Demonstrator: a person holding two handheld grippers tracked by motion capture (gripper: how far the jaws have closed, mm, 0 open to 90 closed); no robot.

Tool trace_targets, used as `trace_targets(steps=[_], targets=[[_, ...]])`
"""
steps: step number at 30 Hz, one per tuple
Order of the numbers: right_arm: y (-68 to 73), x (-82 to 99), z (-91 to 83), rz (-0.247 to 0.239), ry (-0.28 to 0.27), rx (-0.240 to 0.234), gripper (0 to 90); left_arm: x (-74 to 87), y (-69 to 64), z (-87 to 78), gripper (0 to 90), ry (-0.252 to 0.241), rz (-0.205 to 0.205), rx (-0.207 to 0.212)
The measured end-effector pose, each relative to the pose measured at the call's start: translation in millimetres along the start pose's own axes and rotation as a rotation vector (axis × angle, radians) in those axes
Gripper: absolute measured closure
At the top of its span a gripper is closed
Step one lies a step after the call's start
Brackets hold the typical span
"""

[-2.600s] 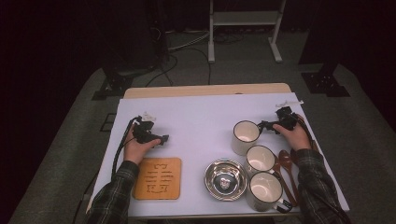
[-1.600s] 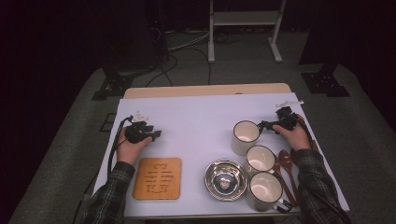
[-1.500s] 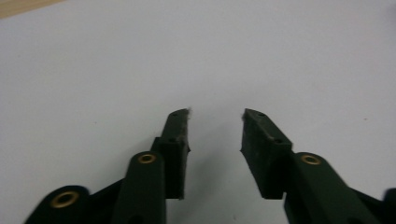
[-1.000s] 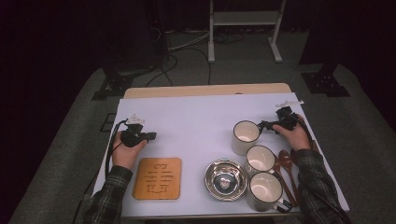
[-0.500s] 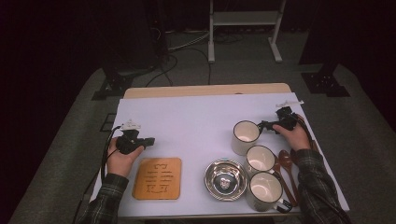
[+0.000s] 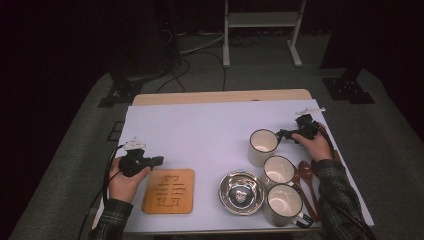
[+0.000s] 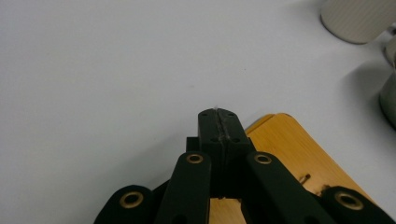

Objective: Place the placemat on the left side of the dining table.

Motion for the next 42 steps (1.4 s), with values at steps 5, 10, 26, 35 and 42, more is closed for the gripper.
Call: trace_targets(steps=[5,10,26,35,42], targets=[[0.0,0.1,0.0,0.0,-0.002,0.0,11.9,7.5,-4.3,-6.8,89.3,-0.004,-0.004,0.001],[0.2,0.2,-0.1,-0.001,-0.003,0.001,12.0,14.0,-8.3,-11.4,89.1,0.004,0.003,-0.011],[0.1,0.1,-0.1,0.0,-0.002,0.001,12.0,39.5,-10.1,-32.6,89.1,0.002,-0.025,-0.035],[0.1,0.1,-0.1,0.001,-0.003,0.001,12.0,56.7,-7.9,-40.4,89.9,0.017,-0.054,-0.049],[0.1,0.1,-0.1,0.0,-0.003,0.001,12.0,68.3,-6.3,-40.9,89.9,0.042,-0.068,-0.056]])
Point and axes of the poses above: each handheld gripper's, and its own axes: z roughly forward along the jaws, x roughly out of its underside, y roughly to its left, the point moved 2 cm from there along z, roughly forward along the jaws, and after that the axes turned 2 degrees about -z, right-handed, at the moved point
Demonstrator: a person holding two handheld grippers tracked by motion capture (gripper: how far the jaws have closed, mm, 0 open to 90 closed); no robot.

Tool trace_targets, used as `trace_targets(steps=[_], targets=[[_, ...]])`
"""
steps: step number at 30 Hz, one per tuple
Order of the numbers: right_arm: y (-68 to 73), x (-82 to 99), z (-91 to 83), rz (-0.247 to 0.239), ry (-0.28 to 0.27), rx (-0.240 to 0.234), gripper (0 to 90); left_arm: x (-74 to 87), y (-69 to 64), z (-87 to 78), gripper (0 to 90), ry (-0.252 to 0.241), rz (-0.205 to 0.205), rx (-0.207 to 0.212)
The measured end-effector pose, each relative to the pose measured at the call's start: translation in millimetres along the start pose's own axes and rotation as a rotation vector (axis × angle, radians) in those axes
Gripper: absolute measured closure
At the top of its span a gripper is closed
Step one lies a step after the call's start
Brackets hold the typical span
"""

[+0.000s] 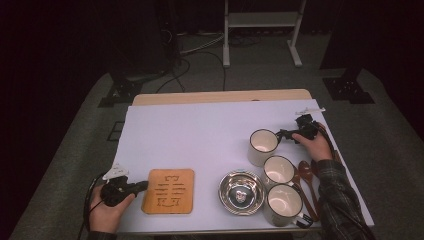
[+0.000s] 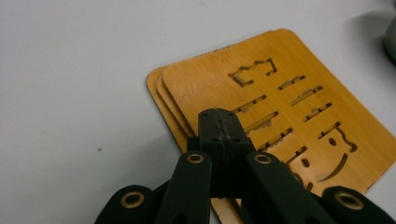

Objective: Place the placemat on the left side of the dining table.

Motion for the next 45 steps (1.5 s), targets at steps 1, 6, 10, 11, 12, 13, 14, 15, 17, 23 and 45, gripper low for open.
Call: trace_targets(steps=[1,6,10,11,12,13,14,15,17,23,45], targets=[[0.0,0.0,0.0,0.0,0.0,0.0,12.0,0.0,0.0,0.0,90.0,0.0,0.0,0.0],[0.0,0.0,0.0,0.001,0.0,-0.001,12.0,3.4,1.7,1.0,90.0,0.011,-0.003,-0.005],[0.0,0.0,0.0,0.001,0.0,-0.001,12.0,4.7,1.3,3.6,90.0,0.028,-0.007,-0.007],[0.0,0.0,0.0,0.001,0.0,-0.001,12.0,5.1,1.6,4.6,90.0,0.033,-0.004,-0.006],[-0.1,0.0,0.0,0.001,0.0,-0.001,12.0,5.3,2.0,5.3,90.0,0.038,-0.004,-0.004],[-0.1,0.0,0.0,0.001,0.0,-0.001,12.0,5.3,2.0,5.3,90.0,0.038,-0.004,-0.004],[-0.1,0.0,0.0,0.001,0.0,-0.001,12.0,5.5,1.8,5.7,90.0,0.037,-0.007,-0.001],[0.0,0.0,0.0,0.001,0.0,-0.001,12.0,5.6,1.7,6.1,90.0,0.035,-0.009,0.0],[0.0,0.0,0.0,0.001,0.0,-0.001,12.0,5.5,1.6,6.2,90.0,0.035,-0.008,0.0],[-0.1,0.0,0.0,0.002,0.0,-0.001,12.0,4.7,-0.6,7.7,90.0,0.035,-0.009,0.016],[-0.1,-0.1,0.0,0.001,0.001,-0.001,12.0,-2.2,-10.1,15.0,88.9,0.037,0.024,0.045]])
Point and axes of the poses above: each handheld gripper's, and its own axes: z roughly forward along the jaws, x roughly out of its underside, y roughly to its left, the point moved 2 cm from there along z, roughly forward along the jaws, and after that the axes turned 2 degrees about -z, right-handed, at the moved point
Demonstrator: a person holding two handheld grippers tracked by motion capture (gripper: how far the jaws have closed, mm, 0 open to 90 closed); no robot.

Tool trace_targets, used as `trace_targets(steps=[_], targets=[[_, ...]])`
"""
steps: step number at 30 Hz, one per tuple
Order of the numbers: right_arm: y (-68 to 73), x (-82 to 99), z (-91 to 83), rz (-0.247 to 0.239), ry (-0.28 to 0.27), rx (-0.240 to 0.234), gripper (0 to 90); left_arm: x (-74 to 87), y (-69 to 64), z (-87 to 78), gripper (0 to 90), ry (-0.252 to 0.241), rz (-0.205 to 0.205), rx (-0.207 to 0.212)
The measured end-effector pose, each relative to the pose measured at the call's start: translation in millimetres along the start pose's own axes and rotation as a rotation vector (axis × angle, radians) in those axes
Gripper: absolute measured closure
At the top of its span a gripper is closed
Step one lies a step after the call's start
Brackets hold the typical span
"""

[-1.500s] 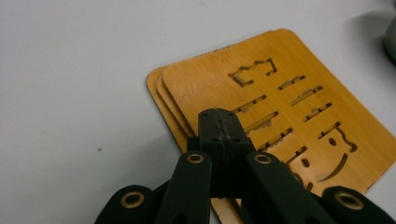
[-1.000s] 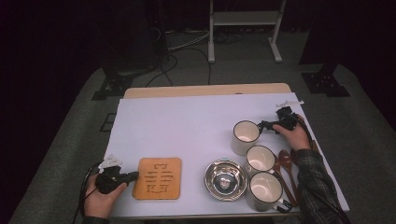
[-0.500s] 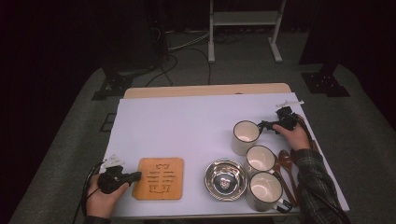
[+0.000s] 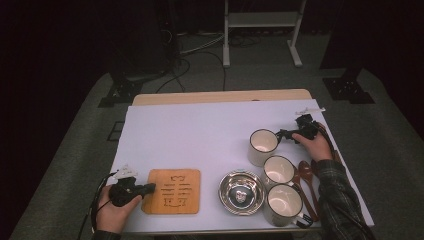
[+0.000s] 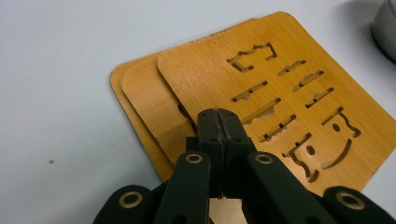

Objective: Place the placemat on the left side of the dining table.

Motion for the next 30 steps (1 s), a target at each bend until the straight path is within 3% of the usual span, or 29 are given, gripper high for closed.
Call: trace_targets(steps=[6,14,19,30], targets=[[0.1,0.0,0.0,-0.001,0.0,0.001,12.0,-10.1,7.2,-1.5,85.1,-0.028,0.021,-0.037],[0.3,0.1,0.0,-0.002,-0.001,0.002,12.0,-15.8,31.2,2.2,78.3,-0.056,0.025,-0.09],[0.2,0.0,0.1,-0.001,0.0,0.002,12.0,-21.9,45.5,7.2,73.9,-0.075,0.048,-0.131],[0.2,0.1,0.1,-0.001,0.0,0.002,12.0,-32.7,63.1,16.6,64.8,-0.097,0.054,-0.186]])
Point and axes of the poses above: each handheld gripper's, and its own axes: z roughly forward along the jaws, x roughly out of its underside, y roughly to its left, the point moved 2 cm from there along z, roughly forward along the jaws, and after that the axes turned 2 degrees about -z, right-handed, at the moved point
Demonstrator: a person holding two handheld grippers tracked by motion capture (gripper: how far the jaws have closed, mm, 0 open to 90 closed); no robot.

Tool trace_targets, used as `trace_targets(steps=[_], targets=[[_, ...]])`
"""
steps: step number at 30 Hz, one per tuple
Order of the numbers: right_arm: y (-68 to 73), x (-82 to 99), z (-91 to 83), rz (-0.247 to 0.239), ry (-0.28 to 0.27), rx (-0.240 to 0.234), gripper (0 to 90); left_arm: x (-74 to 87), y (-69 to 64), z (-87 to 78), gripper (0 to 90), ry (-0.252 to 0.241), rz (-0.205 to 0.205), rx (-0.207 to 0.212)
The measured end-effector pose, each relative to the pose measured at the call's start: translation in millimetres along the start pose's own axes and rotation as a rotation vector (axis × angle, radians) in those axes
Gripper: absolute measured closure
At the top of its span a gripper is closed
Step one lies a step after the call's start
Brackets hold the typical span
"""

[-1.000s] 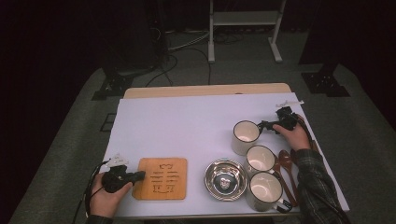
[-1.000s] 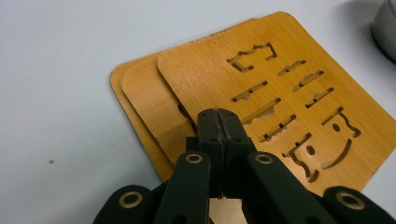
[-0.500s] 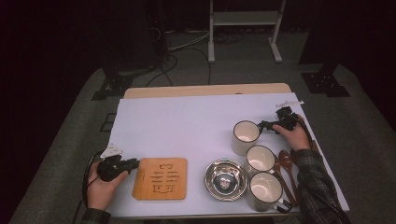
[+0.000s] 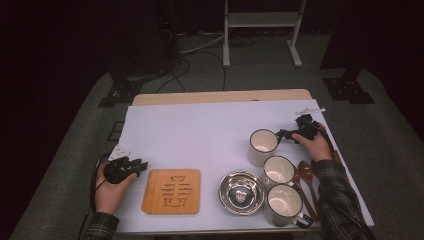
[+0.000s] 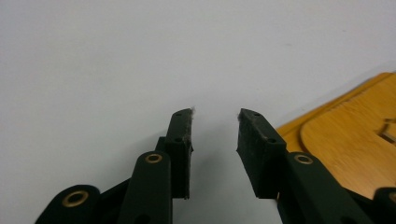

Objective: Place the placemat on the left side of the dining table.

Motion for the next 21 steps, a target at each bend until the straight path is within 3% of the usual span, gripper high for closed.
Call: trace_targets(steps=[7,13,16,21], targets=[[-0.2,-0.1,0.0,0.001,0.001,-0.001,12.0,-2.9,9.2,14.4,56.3,0.003,-0.003,-0.035],[-0.2,0.0,0.0,0.001,0.0,-0.001,11.9,-8.1,17.4,25.8,41.8,0.024,-0.014,-0.087],[0.0,0.0,0.0,0.0,0.001,0.0,11.9,-9.6,19.8,32.2,30.7,0.03,-0.024,-0.087],[-0.1,-0.1,0.0,0.0,0.001,0.0,11.9,-10.8,23.8,39.1,22.7,0.021,-0.043,-0.118]])
Point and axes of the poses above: each handheld gripper's, and its own axes: z roughly forward along the jaws, x roughly out of its underside, y roughly to its left, the point moved 2 cm from there along z, roughly forward along the jaws, and after that the axes turned 2 degrees about -z, right-handed, at the moved point
